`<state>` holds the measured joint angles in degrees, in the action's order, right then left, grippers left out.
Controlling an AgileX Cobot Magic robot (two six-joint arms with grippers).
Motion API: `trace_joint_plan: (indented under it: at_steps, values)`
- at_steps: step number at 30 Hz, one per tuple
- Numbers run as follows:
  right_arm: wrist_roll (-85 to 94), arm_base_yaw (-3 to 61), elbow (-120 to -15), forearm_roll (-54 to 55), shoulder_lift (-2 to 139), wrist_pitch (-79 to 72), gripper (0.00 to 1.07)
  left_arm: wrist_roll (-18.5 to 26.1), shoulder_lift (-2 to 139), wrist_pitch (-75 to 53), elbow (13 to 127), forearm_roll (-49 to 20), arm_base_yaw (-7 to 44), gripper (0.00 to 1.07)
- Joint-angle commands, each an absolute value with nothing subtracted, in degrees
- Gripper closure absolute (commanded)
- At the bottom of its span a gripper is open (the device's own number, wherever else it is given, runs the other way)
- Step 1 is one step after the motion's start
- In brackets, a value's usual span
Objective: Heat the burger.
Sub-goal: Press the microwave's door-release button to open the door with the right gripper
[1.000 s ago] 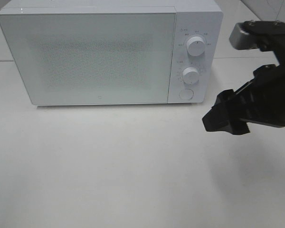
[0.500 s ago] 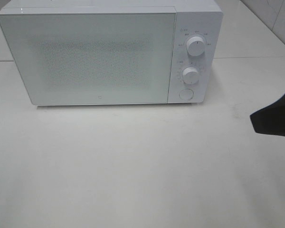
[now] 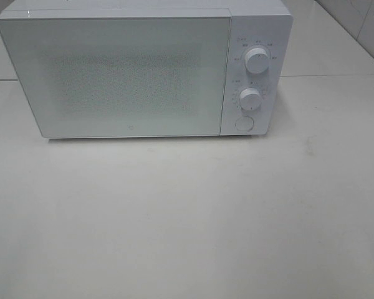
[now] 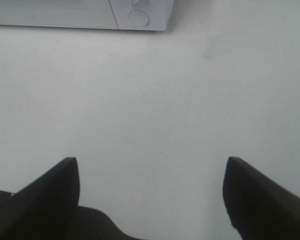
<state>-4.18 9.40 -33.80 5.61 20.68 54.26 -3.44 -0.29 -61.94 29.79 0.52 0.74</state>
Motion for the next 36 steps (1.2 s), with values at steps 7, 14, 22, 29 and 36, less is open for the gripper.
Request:
trace_joint_plan:
  at_steps: [7,14,22,29,36]
  values:
    - [-3.50,6.25,-31.28,4.13,10.20,56.72,0.31,-3.50,-1.20,-61.19,29.68,0.00,0.52,0.05]
    - [-3.95,6.19,-28.76,3.27,2.41,56.78,0.31,-3.50,-1.20,-61.19,29.68,0.00,0.52,0.05]
    - [-3.90,6.19,-28.48,3.04,-1.78,56.89,0.31,-3.50,-1.20,-61.19,29.68,0.00,0.52,0.05]
    - [-3.95,6.19,-28.48,2.98,-1.78,56.89,0.31,-3.50,-1.20,-61.19,29.68,0.00,0.52,0.05]
    - [-3.95,6.19,-28.48,2.98,-1.78,56.84,0.31,-3.50,-1.20,-61.19,29.68,0.00,0.52,0.05]
